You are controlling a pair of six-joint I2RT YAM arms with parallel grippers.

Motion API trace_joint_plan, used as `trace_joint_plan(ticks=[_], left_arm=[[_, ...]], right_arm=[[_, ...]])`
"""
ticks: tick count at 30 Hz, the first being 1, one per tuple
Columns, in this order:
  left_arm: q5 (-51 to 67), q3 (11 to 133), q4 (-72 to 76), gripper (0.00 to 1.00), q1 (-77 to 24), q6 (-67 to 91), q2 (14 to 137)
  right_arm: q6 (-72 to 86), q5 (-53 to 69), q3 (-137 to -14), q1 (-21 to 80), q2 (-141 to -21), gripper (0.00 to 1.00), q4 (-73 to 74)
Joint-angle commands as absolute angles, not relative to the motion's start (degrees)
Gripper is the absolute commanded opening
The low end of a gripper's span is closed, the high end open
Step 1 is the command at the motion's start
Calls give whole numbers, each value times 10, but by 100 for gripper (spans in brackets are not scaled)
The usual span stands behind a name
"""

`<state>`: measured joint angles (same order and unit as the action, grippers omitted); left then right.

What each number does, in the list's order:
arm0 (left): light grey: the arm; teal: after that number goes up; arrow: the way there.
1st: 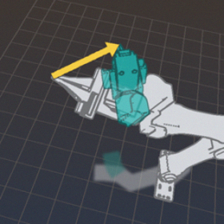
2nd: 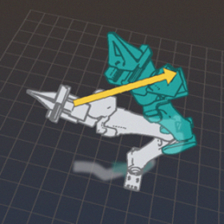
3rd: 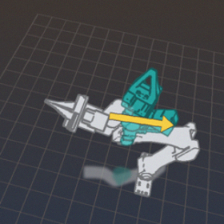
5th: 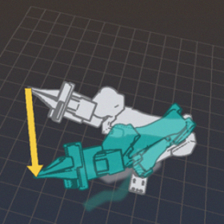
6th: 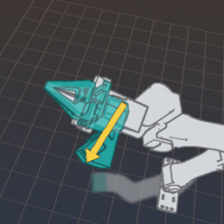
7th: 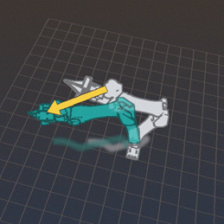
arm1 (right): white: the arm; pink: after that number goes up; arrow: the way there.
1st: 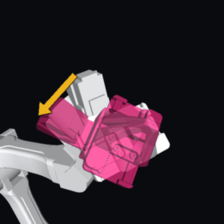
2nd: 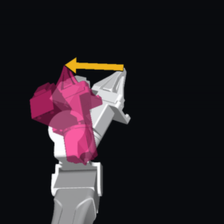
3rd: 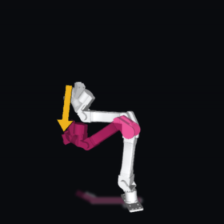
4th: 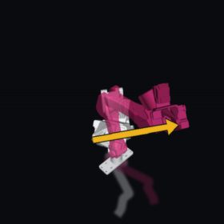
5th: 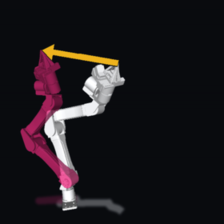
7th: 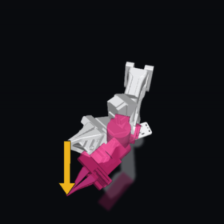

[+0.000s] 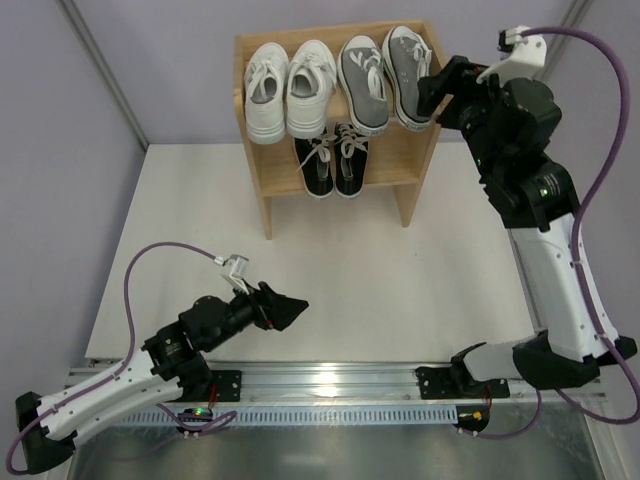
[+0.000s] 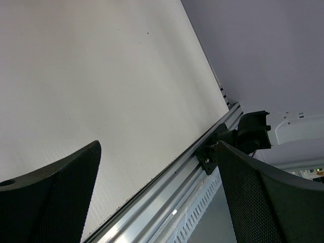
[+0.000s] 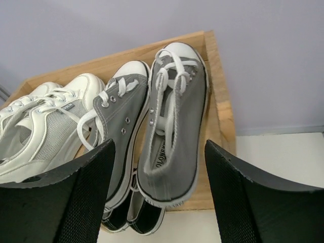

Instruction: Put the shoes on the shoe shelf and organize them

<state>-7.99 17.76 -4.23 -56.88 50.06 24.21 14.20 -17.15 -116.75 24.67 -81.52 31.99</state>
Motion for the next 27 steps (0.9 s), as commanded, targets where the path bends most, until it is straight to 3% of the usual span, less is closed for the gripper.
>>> trace_joint_plan(ticks=[1, 5, 7, 8, 10, 15, 20, 24, 27], left_arm=[[-91, 183, -33, 92, -570, 491, 237], [-84, 181, -23, 92, -570, 493, 250], [-84, 182, -19, 92, -570, 495, 256], [-82, 180, -18, 92, -570, 496, 258], [-82, 178, -12, 92, -570, 499, 258], [-80, 177, -18, 92, -570, 503, 247], [-85, 175, -35, 91, -570, 504, 223], [-88, 173, -43, 91, -570, 505, 214], [-90, 173, -47, 91, -570, 506, 206]], right_arm=[[150, -234, -1086, 248, -731, 73, 239], [173, -214, -969, 248, -666, 77, 215], [193, -191, -937, 247, -628, 85, 196], [212, -178, -893, 244, -614, 95, 182], [274, -124, -834, 236, -554, 100, 105], [460, -56, -651, 178, -474, 100, -28], [716, 74, -532, 96, -492, 100, -203], [859, 116, -493, 76, -549, 99, -376], [917, 130, -500, 76, -583, 97, -416]])
